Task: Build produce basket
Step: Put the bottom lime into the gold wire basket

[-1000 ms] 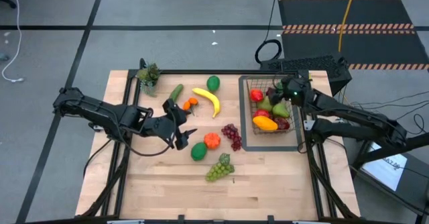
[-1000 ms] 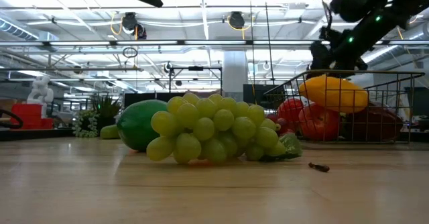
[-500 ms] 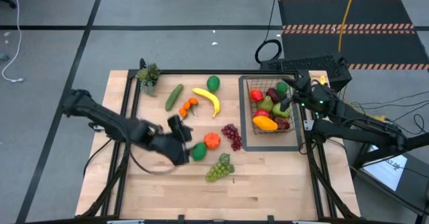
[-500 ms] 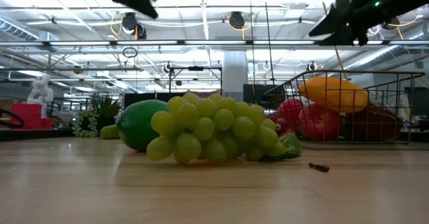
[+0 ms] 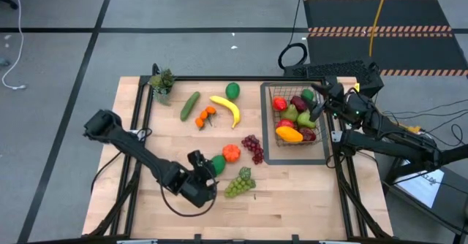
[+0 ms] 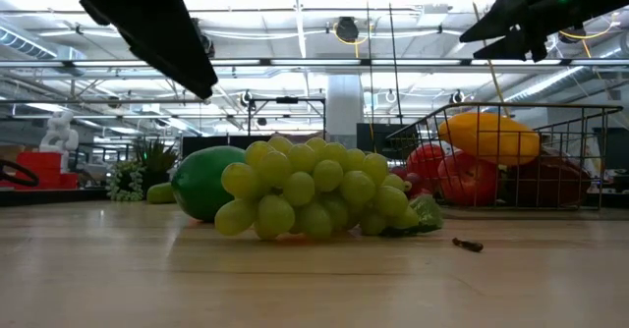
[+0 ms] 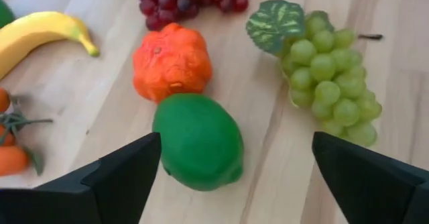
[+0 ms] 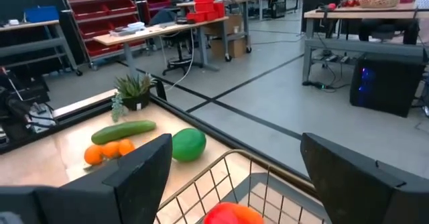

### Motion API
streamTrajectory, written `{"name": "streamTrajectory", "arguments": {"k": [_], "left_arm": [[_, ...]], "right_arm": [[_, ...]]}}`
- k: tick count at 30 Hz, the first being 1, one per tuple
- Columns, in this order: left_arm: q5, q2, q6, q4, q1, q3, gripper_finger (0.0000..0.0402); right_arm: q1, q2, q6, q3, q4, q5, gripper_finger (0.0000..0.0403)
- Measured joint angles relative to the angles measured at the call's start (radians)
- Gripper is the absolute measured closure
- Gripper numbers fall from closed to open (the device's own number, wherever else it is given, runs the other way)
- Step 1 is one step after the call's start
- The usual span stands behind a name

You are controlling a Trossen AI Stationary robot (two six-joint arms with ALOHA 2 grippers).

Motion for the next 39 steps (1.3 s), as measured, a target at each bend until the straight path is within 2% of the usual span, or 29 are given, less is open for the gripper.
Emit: {"name": "streamTrajectory", "arguments": {"k": [4,9,13,17,39], "left_arm": [[-0.021,0.046,-0.029,-0.002,0.009,0.000,0.0009],[-0.034,0.112,-0.034,-0.008,0.021,0.000,0.0003],[-0.078,0.145,-0.108,-0.038,0.036,0.000,0.0004],[-0.076,0.168,-0.151,-0.038,0.050,0.000,0.0004],[-0.039,0.200,-0.125,-0.050,0.077,0.000,0.0005]], "right_arm": [[0.000,0.000,0.011,0.000,0.004,-0.045,0.0080],[0.000,0.000,0.011,0.000,0.000,-0.048,0.0080],[0.000,0.000,0.011,0.000,-0.004,-0.084,0.0080],[0.000,0.000,0.021,0.000,-0.005,-0.100,0.0080],[0.000,0.004,0.038,0.000,-0.015,-0.126,0.0080]]}}
